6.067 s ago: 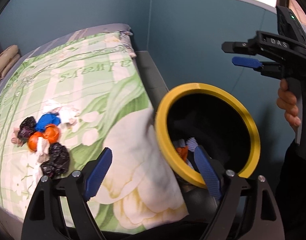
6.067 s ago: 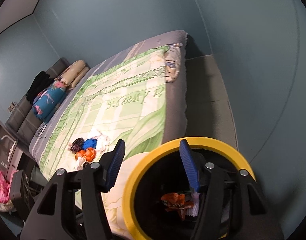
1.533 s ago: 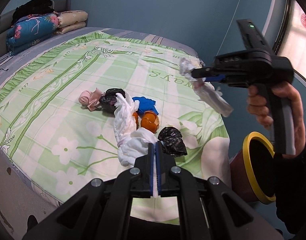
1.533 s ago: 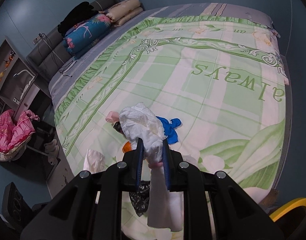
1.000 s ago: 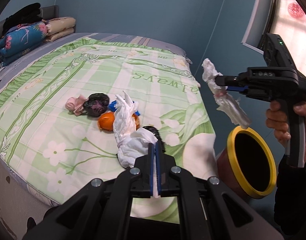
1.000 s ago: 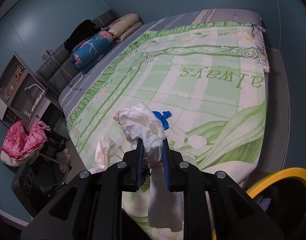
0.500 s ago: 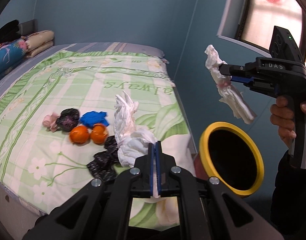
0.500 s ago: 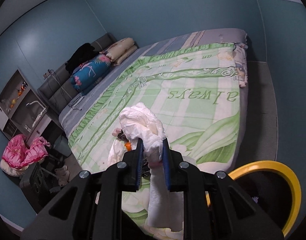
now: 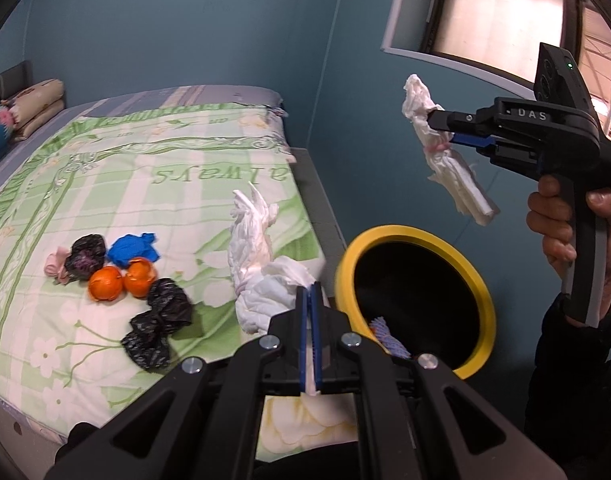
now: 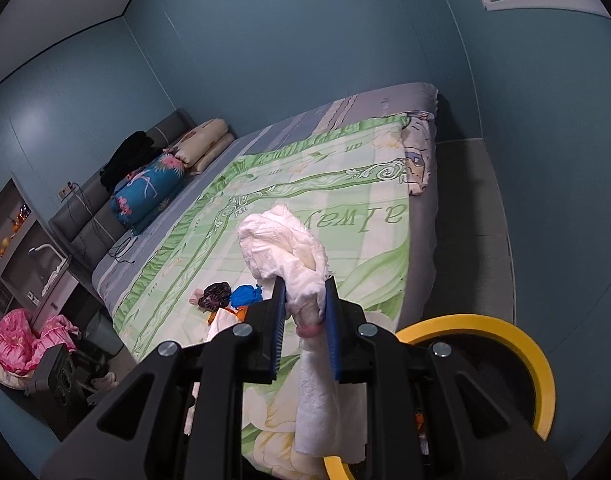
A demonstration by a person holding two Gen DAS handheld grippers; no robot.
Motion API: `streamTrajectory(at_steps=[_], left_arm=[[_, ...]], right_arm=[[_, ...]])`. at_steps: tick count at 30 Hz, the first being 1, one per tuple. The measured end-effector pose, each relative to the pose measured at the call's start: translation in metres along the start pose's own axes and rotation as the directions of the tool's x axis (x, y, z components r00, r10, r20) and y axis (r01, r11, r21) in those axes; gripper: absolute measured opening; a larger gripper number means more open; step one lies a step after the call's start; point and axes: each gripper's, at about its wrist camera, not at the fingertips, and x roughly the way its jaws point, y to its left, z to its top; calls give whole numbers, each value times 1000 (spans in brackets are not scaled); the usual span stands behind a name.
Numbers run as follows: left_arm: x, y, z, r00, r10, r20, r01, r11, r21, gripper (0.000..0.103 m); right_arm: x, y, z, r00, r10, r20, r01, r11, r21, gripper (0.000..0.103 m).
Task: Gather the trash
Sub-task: 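Carry white tissues into the yellow bin with both grippers and open them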
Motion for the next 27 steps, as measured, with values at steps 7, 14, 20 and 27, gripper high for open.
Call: streamTrajectory(at_steps=[7, 14, 20, 27], left_arm=[[8, -34, 4, 999, -44, -15, 45, 997, 63, 2], [22, -61, 5, 994, -96, -45, 100, 989, 105, 2], [38, -80, 5, 987, -135, -87, 146, 981, 126, 2], [61, -97, -1, 976, -154, -151, 175, 975, 140, 2]], right_arm=[[-12, -22, -7, 1000, -16, 18, 15, 999, 38, 17], [-19, -42, -15, 998, -50, 28, 48, 997, 61, 17], [-22, -55, -20, 997, -71, 28, 69, 994, 86, 17], [-29, -71, -25, 996, -84, 32, 80, 990, 119, 17]])
